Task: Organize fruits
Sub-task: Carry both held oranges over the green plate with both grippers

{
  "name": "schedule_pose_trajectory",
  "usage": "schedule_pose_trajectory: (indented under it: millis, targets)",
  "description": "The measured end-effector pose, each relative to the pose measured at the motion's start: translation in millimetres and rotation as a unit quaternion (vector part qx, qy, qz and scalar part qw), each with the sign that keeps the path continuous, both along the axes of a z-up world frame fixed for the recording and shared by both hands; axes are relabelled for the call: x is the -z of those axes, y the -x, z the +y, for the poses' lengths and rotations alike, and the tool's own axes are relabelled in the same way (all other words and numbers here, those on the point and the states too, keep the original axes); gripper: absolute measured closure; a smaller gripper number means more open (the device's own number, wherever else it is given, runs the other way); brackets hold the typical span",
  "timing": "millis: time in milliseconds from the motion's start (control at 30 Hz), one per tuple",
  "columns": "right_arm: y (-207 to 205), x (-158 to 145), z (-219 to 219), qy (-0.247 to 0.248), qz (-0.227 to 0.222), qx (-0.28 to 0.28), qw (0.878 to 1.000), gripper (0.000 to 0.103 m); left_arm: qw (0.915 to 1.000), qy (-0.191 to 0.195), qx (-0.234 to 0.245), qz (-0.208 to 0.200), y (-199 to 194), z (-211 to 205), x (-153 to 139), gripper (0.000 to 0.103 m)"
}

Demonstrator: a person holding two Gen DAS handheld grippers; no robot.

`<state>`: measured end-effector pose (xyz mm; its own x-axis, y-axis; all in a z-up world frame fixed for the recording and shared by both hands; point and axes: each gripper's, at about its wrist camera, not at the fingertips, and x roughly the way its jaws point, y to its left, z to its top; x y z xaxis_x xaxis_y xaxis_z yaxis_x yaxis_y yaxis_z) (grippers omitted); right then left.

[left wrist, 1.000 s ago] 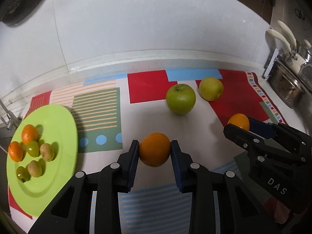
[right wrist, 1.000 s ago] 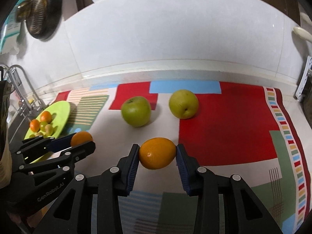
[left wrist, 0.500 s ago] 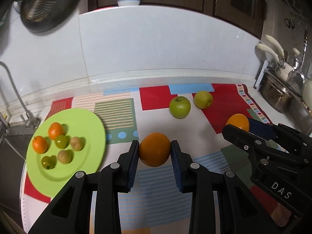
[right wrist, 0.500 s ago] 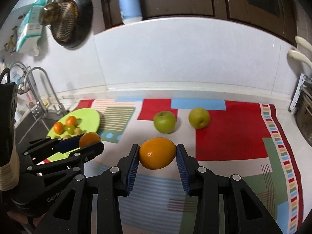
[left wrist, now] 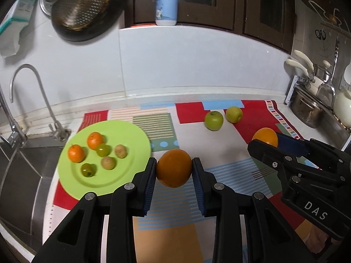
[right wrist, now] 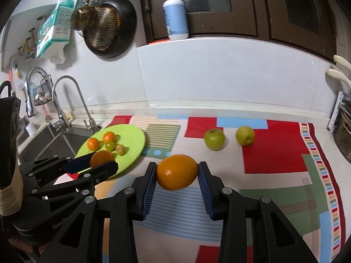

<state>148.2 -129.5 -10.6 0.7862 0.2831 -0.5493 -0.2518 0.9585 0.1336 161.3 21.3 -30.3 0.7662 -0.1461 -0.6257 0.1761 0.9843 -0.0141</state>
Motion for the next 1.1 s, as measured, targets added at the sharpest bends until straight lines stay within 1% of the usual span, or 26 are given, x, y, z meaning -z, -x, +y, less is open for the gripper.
schedule_pose_trajectory:
  millis: [267,567,800,1100]
  targets:
    - [12,-10,34,-0.005,-0.014,-0.012,1.0,0.064,0.9999,-0.001,-0.006,-0.014,12,35,-10,0.071]
    - [12,-13,74,-0.008,-0.021,-0.027,0.999,0.064,0.9996,-0.004,-0.021,-0.021,15,74,-15,0.071]
    - [4,-11,102,-0.007,-0.021,-0.039,0.999,0.064,0.9992,-0.006,-0.032,-0.022,12,102,-15,0.071]
    - [-14,-9,131,0.006,-0.019,-0.05,0.999,0.064,0.9988,-0.001,-0.045,-0.019,-4,129,-9,0.071]
